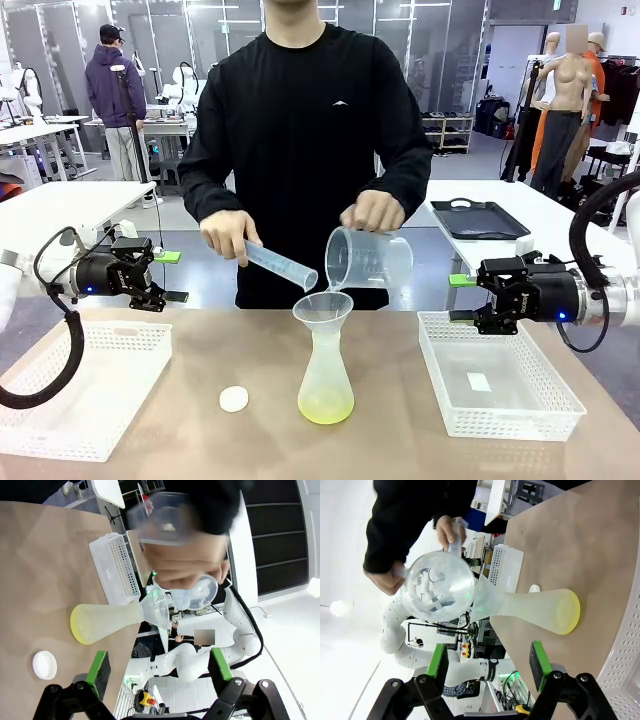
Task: Prepare the solutions needed for the experiment.
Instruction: Once the solution is in the Big flask , pick up the Plastic Funnel and place it back into the right Organizing basket.
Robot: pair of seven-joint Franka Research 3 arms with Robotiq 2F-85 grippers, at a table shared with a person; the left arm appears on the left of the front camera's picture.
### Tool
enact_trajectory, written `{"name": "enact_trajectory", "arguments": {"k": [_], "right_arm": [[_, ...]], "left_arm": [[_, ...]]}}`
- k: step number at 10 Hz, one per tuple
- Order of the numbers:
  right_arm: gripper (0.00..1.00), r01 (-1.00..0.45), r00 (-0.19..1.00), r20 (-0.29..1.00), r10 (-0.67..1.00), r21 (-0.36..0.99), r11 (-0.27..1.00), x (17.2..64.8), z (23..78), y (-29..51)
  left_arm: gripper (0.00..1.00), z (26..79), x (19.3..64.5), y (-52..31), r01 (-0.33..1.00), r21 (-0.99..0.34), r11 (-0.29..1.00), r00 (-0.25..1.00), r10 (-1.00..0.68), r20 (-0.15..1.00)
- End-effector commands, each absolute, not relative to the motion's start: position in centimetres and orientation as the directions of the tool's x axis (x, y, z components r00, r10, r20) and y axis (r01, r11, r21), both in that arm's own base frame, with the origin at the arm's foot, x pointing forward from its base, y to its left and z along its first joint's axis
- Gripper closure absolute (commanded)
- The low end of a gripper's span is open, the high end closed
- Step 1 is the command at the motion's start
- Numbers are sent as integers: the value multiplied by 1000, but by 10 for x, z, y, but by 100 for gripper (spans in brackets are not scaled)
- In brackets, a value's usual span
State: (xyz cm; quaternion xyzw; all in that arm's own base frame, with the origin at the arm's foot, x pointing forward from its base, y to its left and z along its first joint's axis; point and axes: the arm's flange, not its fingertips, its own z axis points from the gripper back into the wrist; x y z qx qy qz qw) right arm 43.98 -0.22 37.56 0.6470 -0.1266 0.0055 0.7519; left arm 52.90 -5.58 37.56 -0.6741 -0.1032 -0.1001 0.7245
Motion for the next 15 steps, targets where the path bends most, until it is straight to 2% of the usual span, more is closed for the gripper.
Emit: {"name": "enact_trajectory", "arguments": {"k": [1,15], "right_arm": [[18,-177,966,204,-158,969,170,441,377,-2],[18,-177,966,204,-158,969,170,441,377,-2]], "left_arm": [[0,377,528,-56,286,-957,59,958,-13,285],[0,377,528,-56,286,-957,59,958,-13,285]]}}
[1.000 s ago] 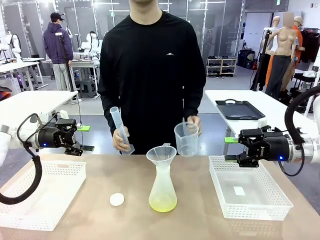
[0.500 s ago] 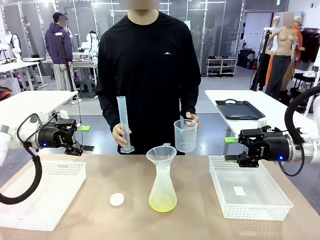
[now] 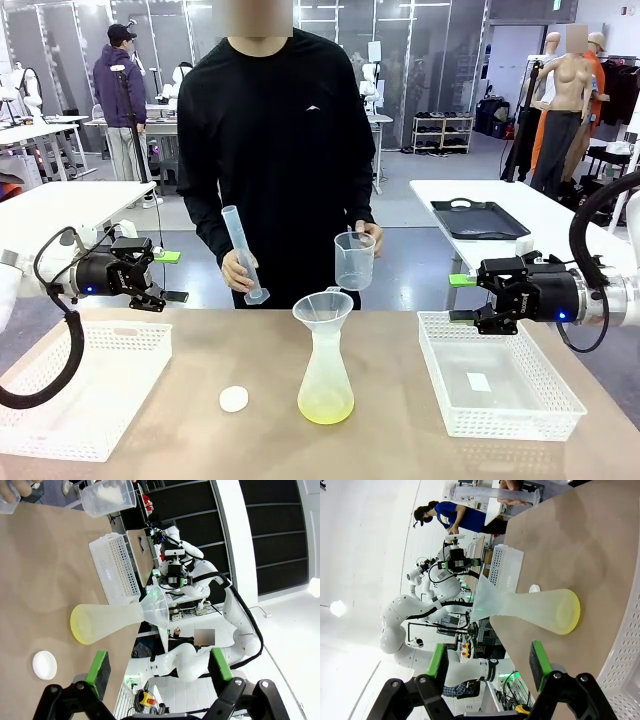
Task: Prepare the solutions needed for the experiment.
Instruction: Once the solution is in the Big flask , pick up the Plastic Funnel and place it back into the right Organizing basket.
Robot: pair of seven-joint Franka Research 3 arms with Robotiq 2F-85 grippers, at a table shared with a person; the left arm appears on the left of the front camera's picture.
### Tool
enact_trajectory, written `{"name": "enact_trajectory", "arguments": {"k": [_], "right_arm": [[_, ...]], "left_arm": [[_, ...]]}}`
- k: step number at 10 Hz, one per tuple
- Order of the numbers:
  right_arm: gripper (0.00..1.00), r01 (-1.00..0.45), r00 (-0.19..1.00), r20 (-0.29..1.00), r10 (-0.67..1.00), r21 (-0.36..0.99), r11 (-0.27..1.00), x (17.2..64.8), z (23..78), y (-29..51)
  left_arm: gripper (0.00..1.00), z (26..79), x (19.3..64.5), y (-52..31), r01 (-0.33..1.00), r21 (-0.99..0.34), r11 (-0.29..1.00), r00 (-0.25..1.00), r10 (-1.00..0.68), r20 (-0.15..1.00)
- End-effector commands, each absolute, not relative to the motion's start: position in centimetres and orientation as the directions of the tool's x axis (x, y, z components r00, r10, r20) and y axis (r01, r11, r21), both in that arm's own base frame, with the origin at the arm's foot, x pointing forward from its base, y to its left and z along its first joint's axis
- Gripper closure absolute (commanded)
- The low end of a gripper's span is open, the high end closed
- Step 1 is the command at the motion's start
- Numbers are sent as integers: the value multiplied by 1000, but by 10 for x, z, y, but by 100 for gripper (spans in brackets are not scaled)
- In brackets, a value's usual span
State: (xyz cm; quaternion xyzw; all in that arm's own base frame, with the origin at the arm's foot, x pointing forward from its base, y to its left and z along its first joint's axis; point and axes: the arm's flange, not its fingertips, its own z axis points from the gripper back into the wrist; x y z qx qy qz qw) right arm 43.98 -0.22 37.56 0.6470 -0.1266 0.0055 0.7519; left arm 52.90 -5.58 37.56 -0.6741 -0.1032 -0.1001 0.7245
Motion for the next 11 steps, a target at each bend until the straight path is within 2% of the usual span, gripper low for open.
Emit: {"name": "enact_trajectory", "arguments": {"k": [1,4,8,11], "right_arm": [[18,-177,966,204,-158,969,170,441,377,-2],[18,-172,968,198,-155,972,163,440,376,-2],[18,-179,949,291,-121,813,555,417,458,38],[18,-100,968,235,-84,672,734,414,506,73]], "left_arm": [[0,377,528,-56,286,-957,59,958,-13,285],[0,377,528,-56,286,-957,59,958,-13,285],[0,377,528,-56,286,-957,59,958,-13,285],[0,377,528,-56,286,-957,59,958,-13,285]]}}
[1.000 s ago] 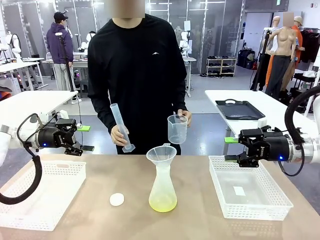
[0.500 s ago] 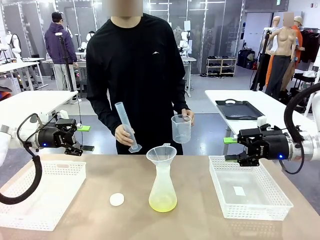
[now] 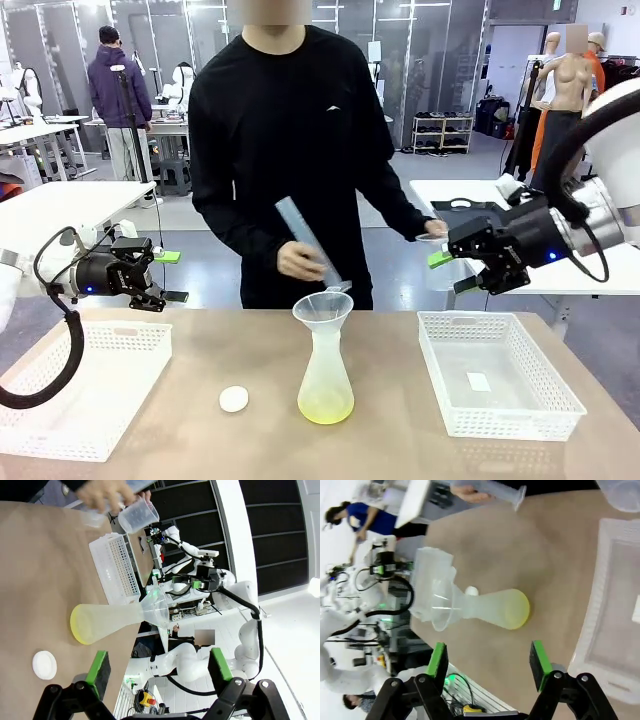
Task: Prepare the solutions needed for the experiment.
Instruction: Once the solution is in the Big flask , pick up the Plastic Funnel and place it back into the right Organizing basket.
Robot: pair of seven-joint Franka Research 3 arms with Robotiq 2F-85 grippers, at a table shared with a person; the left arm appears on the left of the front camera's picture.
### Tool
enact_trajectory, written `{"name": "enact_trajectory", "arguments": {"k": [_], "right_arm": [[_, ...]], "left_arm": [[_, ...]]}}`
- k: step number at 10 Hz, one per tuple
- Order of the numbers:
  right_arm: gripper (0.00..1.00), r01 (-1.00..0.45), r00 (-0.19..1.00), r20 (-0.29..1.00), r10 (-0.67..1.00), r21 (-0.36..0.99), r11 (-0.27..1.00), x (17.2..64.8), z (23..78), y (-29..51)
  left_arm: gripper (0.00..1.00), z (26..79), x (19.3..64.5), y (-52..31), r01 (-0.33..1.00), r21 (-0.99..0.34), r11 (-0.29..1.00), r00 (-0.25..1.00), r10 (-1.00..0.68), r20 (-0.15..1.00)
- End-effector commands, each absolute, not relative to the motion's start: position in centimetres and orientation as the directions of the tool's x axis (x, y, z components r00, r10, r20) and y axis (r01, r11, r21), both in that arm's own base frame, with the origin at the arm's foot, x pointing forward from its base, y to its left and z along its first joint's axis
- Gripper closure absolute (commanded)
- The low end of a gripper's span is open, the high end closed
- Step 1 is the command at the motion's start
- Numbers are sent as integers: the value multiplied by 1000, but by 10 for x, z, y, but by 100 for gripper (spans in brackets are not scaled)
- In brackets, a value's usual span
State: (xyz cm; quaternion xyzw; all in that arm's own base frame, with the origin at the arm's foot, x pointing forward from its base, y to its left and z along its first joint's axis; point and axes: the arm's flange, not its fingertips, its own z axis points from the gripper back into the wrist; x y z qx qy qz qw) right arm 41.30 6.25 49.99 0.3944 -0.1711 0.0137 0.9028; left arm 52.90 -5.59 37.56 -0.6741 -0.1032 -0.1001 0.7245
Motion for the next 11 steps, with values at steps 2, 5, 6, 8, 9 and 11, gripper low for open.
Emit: {"name": "enact_trajectory", "arguments": {"k": [2,5,6,8,9,11], "right_arm": [[18,-61,973,209,-98,642,765,418,517,88],[18,-86,968,237,-87,632,770,411,513,92],[18,-86,968,237,-87,632,770,411,513,92],[18,-86,968,237,-87,632,770,411,513,92],[18,-86,968,237,-87,632,770,411,513,92],[18,-42,978,188,-94,612,789,409,516,109]], "left_arm": [[0,377,528,-56,286,-957,59,958,-13,285],[0,377,528,-56,286,-957,59,958,-13,285],[0,377,528,-56,286,-957,59,958,-13,285],[0,377,528,-56,286,-957,59,958,-13,285],[0,377,528,-56,286,-957,59,958,-13,285],[0,377,528,-56,286,-957,59,958,-13,285]]}}
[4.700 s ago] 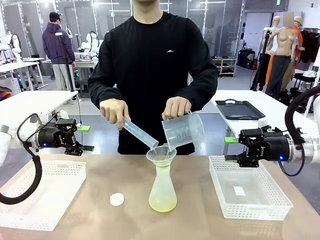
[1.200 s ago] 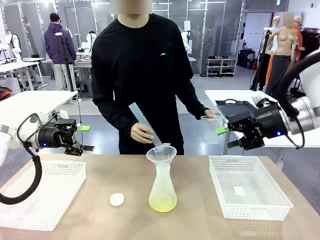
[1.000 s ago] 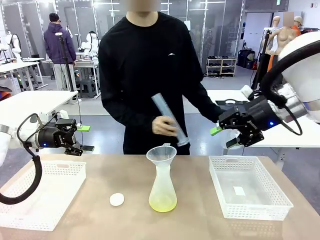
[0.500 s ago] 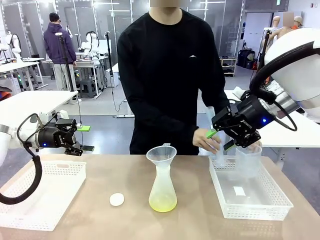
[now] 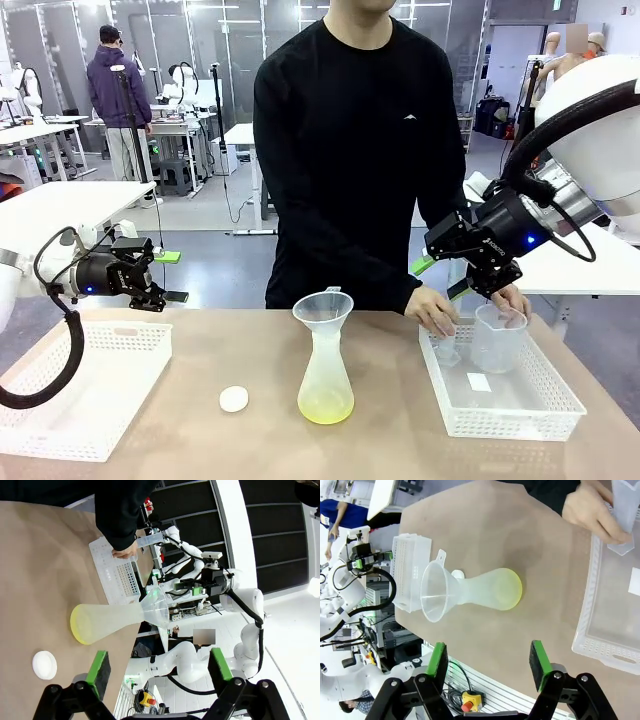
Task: Prepare the solutions needed for the experiment.
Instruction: Once the solution is in the Big flask , pick up the Plastic Funnel and place it back into the right Organizing basket.
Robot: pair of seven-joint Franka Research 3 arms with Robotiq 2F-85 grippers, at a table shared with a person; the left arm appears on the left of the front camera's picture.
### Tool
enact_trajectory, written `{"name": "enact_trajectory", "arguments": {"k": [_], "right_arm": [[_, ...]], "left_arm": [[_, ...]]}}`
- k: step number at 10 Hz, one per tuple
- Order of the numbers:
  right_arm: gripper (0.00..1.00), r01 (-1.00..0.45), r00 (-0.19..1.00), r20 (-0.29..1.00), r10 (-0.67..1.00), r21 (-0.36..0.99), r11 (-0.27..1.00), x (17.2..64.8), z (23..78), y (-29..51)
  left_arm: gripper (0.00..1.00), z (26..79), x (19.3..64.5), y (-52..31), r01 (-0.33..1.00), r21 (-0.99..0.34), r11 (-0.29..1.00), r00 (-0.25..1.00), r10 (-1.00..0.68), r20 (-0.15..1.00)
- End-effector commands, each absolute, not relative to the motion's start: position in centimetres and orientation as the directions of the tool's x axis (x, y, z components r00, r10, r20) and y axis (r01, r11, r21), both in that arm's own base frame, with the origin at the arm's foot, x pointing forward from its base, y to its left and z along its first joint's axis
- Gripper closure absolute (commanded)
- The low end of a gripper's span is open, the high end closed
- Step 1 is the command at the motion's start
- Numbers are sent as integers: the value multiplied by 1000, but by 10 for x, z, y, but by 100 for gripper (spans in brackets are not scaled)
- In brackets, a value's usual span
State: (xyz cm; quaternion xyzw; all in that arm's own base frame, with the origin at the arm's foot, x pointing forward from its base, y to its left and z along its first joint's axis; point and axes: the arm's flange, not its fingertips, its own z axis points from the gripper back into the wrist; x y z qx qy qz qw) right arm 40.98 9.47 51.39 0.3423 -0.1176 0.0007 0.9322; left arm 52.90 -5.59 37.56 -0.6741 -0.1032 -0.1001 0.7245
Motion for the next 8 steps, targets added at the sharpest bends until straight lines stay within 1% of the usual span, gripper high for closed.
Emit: {"name": "enact_trajectory", "arguments": {"k": [1,3,6,8], "right_arm": [[18,-38,981,176,-87,606,794,409,518,126],[18,-27,988,137,-68,593,804,412,517,163],[18,-40,991,128,-43,580,813,424,518,208],[18,-32,990,134,-50,545,838,427,521,224]], "left_arm": [[0,377,528,-56,286,-957,59,958,-13,285],[0,377,528,-56,286,-957,59,958,-13,285],[0,377,528,-56,286,-957,59,958,-13,285],[0,377,528,-56,286,-957,59,958,-13,285]]}}
